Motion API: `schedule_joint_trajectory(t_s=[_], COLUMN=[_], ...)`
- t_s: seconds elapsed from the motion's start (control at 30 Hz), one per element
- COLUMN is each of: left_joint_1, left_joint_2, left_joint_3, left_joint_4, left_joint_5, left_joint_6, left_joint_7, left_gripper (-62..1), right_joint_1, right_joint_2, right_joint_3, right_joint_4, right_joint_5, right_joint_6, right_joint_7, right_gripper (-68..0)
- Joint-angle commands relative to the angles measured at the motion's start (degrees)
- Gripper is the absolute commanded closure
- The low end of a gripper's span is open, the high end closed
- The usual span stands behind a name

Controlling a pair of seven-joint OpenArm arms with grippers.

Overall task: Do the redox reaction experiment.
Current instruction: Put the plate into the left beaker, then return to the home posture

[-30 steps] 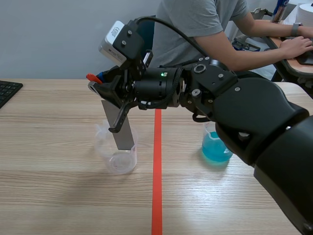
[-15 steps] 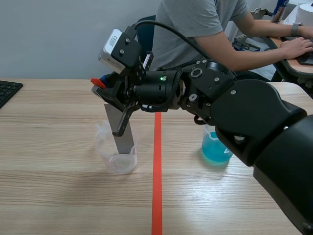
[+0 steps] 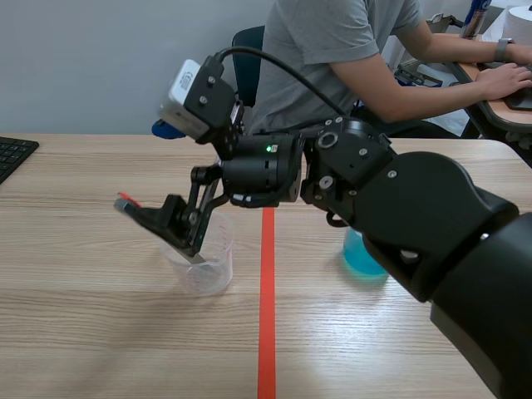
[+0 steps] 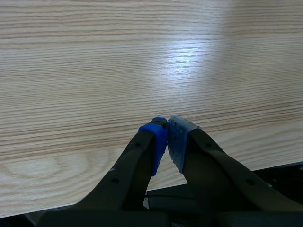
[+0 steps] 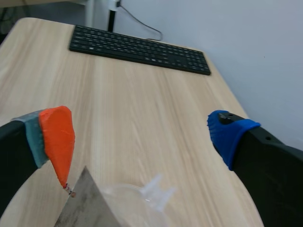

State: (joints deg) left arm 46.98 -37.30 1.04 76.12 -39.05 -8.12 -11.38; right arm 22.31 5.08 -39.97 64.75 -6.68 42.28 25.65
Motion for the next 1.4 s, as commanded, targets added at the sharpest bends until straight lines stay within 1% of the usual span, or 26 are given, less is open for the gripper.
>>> schedule_joint_trajectory(t_s=[0.0, 0.17, 0.23, 0.27, 0.33, 0.4, 0.5, 0.67, 0.77, 0.8, 0.9, 0.97, 1.07, 1.17, 1.27, 1.37], left_joint_1=[0.0, 0.0, 0.0, 0.0, 0.0, 0.0, 0.0, 0.0, 0.0, 0.0, 0.3, 1.0, 2.3, 3.9, 5.4, 6.9], left_joint_2=[0.1, 0.1, 0.1, 0.1, 0.1, 0.1, 0.1, 0.1, 0.1, 0.1, 0.1, 0.1, -0.1, -1.3, -2.9, -4.5], left_joint_3=[-0.4, -0.4, -0.4, -0.4, -0.4, -0.4, -0.4, -0.4, -0.4, -0.4, -0.4, -0.4, -0.4, -0.4, -1.0, -3.7], left_joint_4=[0.2, 0.2, 0.2, 0.2, 0.2, 0.2, 0.2, 0.2, 0.2, 0.2, 0.2, 0.3, 0.3, 0.5, 2.0, 5.5], left_joint_5=[-0.2, -0.2, -0.2, -0.2, -0.2, -0.2, -0.2, -0.2, -0.2, -0.3, -0.7, -0.7, -0.6, -0.6, -0.6, -0.6], left_joint_6=[-0.1, -0.1, -0.1, -0.1, -0.1, -0.1, -0.1, -0.1, -0.1, -0.1, -0.1, -0.5, -0.8, -1.0, -1.0, -1.0], left_joint_7=[-0.6, -0.6, -0.6, -0.6, -0.6, -0.6, -0.6, -0.6, -0.6, -0.6, -0.6, -1.4, -1.3, -2.4, -6.9, -8.8], left_gripper=[-4.4, -4.5, -4.6, -5.8, -11.6, -18.8, -29.6, -46.9, -59.7, -62.3, -62.3, -62.3, -62.3, -62.3, -62.3, -62.3], right_joint_1=[-0.3, -4.7, -7.0, -8.2, -10.8, -13.6, -18.3, -27.2, -33.2, -35.2, -42.0, -46.7, -53.1, -59.6, -65.7, -71.1], right_joint_2=[-0.8, -0.1, 1.2, 2.0, 4.1, 6.5, 11.2, 20.1, 24.7, 26.0, 29.0, 30.0, 30.0, 30.0, 29.9, 29.2], right_joint_3=[-0.9, -1.2, -1.2, -1.2, -0.8, 0.2, 2.8, 10.1, 16.0, 18.1, 25.4, 30.7, 38.5, 45.2, 50.2, 54.2], right_joint_4=[3.3, 9.9, 13.6, 15.4, 18.8, 22.1, 27.9, 36.9, 40.8, 41.8, 44.6, 46.0, 47.8, 49.7, 51.6, 53.3], right_joint_5=[0.9, 0.9, 1.0, 1.3, 3.1, 5.6, 9.9, 17.5, 23.1, 24.9, 29.8, 31.8, 33.1, 34.5, 36.5, 37.0], right_joint_6=[0.4, 0.4, 0.4, 0.4, 0.4, 0.4, 0.2, -3.4, -5.2, -5.5, -5.8, -6.3, -6.8, -8.2, -10.3, -11.7], right_joint_7=[0.9, 0.3, -1.4, -2.5, -3.8, -4.4, -5.8, -7.5, -9.2, -9.5, -10.4, -10.4, -10.4, -10.6, -10.6, -10.5], right_gripper=[-67.9, -67.9, -67.9, -67.9, -67.9, -67.9, -67.9, -67.9, -67.9, -67.9, -67.9, -67.9, -67.9, -67.9, -67.9, -67.9])
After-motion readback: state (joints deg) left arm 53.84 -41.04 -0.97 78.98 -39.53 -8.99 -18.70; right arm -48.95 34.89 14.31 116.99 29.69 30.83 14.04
